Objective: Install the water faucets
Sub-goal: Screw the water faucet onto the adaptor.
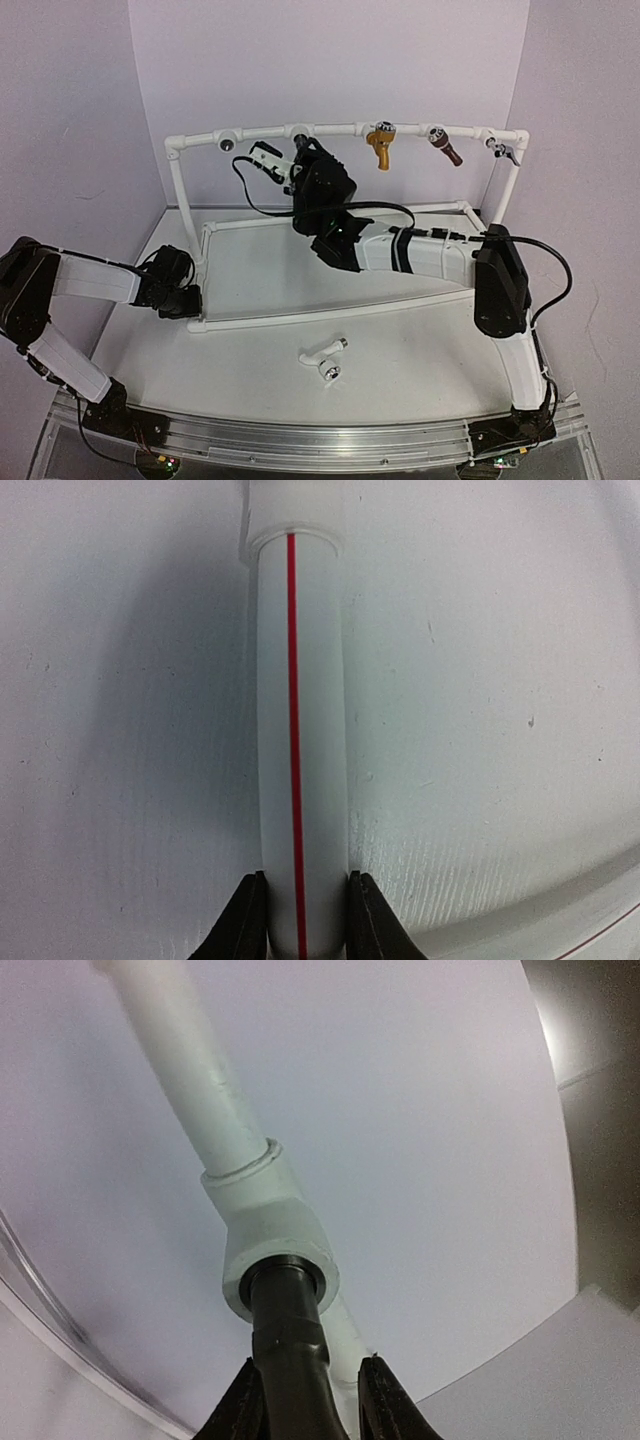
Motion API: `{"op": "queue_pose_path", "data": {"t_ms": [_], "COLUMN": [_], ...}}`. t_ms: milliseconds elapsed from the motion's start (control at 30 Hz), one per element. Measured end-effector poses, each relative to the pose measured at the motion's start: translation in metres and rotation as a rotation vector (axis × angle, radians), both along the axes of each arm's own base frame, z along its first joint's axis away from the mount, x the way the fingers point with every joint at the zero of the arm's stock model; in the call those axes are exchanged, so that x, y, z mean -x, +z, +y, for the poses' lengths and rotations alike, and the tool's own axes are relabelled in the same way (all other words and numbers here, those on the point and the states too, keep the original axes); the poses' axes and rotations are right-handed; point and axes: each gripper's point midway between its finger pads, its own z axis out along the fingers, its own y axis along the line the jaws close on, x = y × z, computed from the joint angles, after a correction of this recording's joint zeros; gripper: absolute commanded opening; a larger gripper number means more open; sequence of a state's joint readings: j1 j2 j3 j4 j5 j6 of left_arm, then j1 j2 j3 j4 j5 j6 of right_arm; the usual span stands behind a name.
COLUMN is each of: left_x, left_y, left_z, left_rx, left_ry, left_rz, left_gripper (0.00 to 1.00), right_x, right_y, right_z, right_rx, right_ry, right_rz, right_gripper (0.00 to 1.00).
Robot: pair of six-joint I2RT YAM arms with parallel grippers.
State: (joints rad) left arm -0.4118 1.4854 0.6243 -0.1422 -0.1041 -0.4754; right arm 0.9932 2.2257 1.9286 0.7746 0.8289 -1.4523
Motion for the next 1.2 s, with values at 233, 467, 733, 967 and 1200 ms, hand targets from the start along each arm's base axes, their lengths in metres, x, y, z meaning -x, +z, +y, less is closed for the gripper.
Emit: {"op": "queue_pose_path", "data": {"t_ms": [233, 467, 733, 967, 1200], "left_x": [0.0, 0.001, 0.001, 0.001, 0.001], "left_y": [0.0, 0.001, 0.001, 0.0, 0.0], "left_z": [-0.001, -0.003, -0.003, -0.002, -0.002], "left_rx": [0.004, 0.009, 0.01, 0.008, 0.007], "left_ry": [-0.007, -0.011, -0.012, -0.009, -0.009], "left_rz": [0.002, 0.006, 0.007, 0.009, 0.009], "left_gripper": [0.0, 0.0, 0.0, 0.0, 0.0], "right_x": [0.014, 0.016, 0.027, 0.063, 0.105], "right_y": [-0.013, -0.01, -0.005, 0.014, 0.07], "right_z": [-0.005, 0.01, 0.015, -0.009, -0.044], "right_rx": [-0.806, -1.512, -1.762, -1.75, -1.539], "right_ry": [0.255, 0.586, 0.734, 0.839, 0.896], "right_rz": [0.091, 0.291, 0.441, 0.556, 0.541], "right_gripper": [0.09, 0.1, 0.5, 0.88, 0.92]}}
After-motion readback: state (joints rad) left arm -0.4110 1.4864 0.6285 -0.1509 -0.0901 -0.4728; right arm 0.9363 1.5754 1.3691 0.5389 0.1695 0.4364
